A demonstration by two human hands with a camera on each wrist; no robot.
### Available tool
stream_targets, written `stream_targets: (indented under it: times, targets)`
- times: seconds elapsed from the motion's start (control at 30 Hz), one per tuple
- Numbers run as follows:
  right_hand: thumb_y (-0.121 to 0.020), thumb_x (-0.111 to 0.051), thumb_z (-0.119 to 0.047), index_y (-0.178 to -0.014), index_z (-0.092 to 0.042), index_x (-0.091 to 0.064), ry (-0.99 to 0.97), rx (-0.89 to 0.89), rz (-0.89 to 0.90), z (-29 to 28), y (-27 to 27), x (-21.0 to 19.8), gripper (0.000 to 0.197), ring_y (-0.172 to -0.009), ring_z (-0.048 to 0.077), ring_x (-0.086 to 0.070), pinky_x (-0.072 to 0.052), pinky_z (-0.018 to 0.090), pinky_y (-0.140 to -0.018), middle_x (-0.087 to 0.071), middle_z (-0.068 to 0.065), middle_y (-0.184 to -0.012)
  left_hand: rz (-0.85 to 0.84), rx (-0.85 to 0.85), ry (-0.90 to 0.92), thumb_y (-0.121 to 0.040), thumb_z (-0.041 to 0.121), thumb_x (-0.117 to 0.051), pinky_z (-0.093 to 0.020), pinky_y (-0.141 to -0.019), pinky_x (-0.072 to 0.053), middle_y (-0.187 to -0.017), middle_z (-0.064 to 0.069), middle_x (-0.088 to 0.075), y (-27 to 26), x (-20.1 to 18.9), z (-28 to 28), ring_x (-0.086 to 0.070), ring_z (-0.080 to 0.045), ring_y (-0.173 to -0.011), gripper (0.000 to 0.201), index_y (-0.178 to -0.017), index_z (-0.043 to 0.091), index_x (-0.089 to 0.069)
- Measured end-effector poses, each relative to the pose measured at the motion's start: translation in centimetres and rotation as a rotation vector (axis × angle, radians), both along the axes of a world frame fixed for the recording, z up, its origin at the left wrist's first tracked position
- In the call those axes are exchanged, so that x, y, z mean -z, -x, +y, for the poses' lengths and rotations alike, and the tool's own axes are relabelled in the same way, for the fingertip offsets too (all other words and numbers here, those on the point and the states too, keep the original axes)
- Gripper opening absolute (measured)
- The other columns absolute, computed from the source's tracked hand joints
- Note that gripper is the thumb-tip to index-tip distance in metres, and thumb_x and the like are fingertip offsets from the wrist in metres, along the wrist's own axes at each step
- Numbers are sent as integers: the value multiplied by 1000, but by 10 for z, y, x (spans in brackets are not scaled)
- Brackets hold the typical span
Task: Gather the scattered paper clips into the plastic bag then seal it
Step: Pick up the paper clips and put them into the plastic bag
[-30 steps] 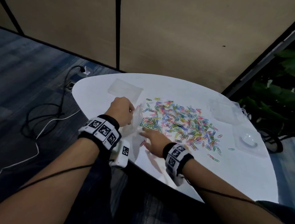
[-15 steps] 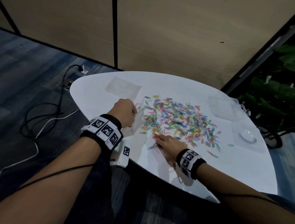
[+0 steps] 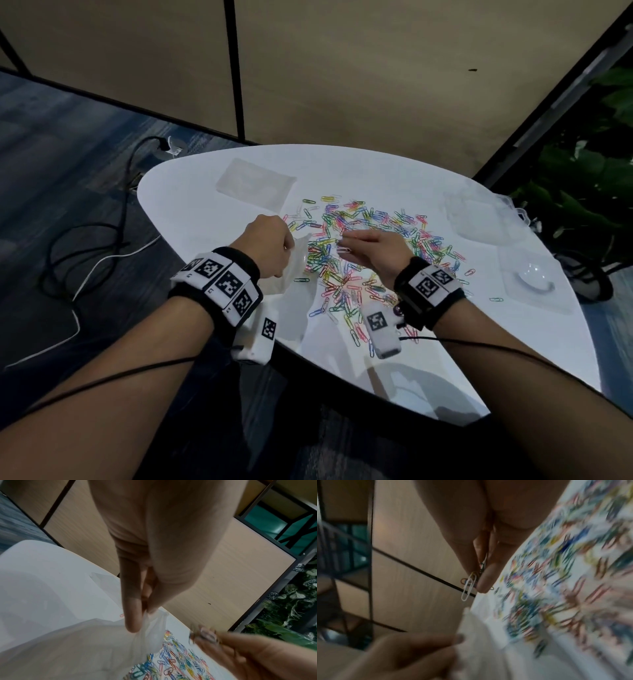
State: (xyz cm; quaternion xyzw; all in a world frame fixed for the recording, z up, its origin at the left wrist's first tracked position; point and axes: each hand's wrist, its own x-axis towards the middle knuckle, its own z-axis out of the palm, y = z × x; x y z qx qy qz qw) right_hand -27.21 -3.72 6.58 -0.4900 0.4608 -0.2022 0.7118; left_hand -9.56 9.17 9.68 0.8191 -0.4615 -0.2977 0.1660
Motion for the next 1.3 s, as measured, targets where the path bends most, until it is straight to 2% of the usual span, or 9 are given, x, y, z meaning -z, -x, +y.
stream_targets:
  times: [0.23,0.43,0.57,0.83,0.9,1.0,1.1,1.2,1.3]
  targets:
    - [-85,-64,9,-94,12,-68,-88,-78,34,41,-30,5,10,-74,23,-70,-61,25,-71,-70,22,-89,23,4,79,-90,3,-57,-35,-81,-63,-75,-11,-78,17,3,-7,-77,-20,-66,21,-90,6,-79]
    - [-61,-69,-4,-71,-13,-78,158,-207,258,51,-36,20,17,-86,38,-70,-58,51,-84,-74,19,-82,48,17,91,-87,3,-63,-38,-81,-63,-78,-11,-75,27,8,-10,-76,-28,-78,20,-89,10,-81]
    - [-82,-60,-7,-84,-11,-78,554,-413,499,46,-33,15,19,-52,9,-50,-40,13,-48,-59,-3,-57,59,32,135,-89,6,-63,-39,-82,-61,-82,-13,-77,28,8,-11,-75,-28,-79,19,-90,8,-81]
    - [-89,-49,5,-106,-10,-72,677,-425,264,27,-20,-9,32,-83,19,-72,-60,32,-81,-74,6,-95,32,-150,165,-92,2,-57,-38,-89,-61,-85,-16,-76,7,-1,-7,-76,-28,-77,26,-109,8,-76]
    - [-91,-52,-4,-111,-18,-72,913,-575,433,26,-7,-1,31,-95,14,-69,-56,39,-91,-73,1,-109,40,-172,162,-93,2,-56,-37,-89,-61,-87,-17,-76,3,-3,-5,-77,-28,-74,26,-111,7,-74]
    - [-95,-55,-16,-142,-26,-48,1155,-1067,685,43,13,37,49,-136,22,-42,-35,44,-114,-38,2,-154,28,-151,149,-92,1,-55,-35,-89,-61,-85,-16,-76,3,-6,-3,-77,-28,-72,26,-108,7,-75]
    - [-88,-62,-17,-153,-19,-22,1377,-1357,795,58,35,84,77,-145,35,-24,-29,54,-115,-17,12,-161,12,-116,111,-90,-1,-54,-36,-87,-61,-87,-14,-76,5,-8,-3,-77,-29,-75,26,-99,8,-77]
    - [-86,-66,-19,-154,-24,-4,1377,-1354,1005,52,51,98,92,-149,37,-5,-18,60,-117,0,8,-164,-10,-90,72,-88,-4,-52,-36,-85,-62,-72,-7,-70,4,-7,-3,-77,-25,-70,24,-81,7,-73]
    - [-93,-56,-12,-153,-25,-6,1246,-1266,1102,37,56,90,80,-148,43,-5,-27,60,-113,5,8,-164,-10,-89,70,-89,-4,-52,-34,-84,-62,-78,-10,-73,7,-8,-5,-77,-24,-69,27,-96,6,-77]
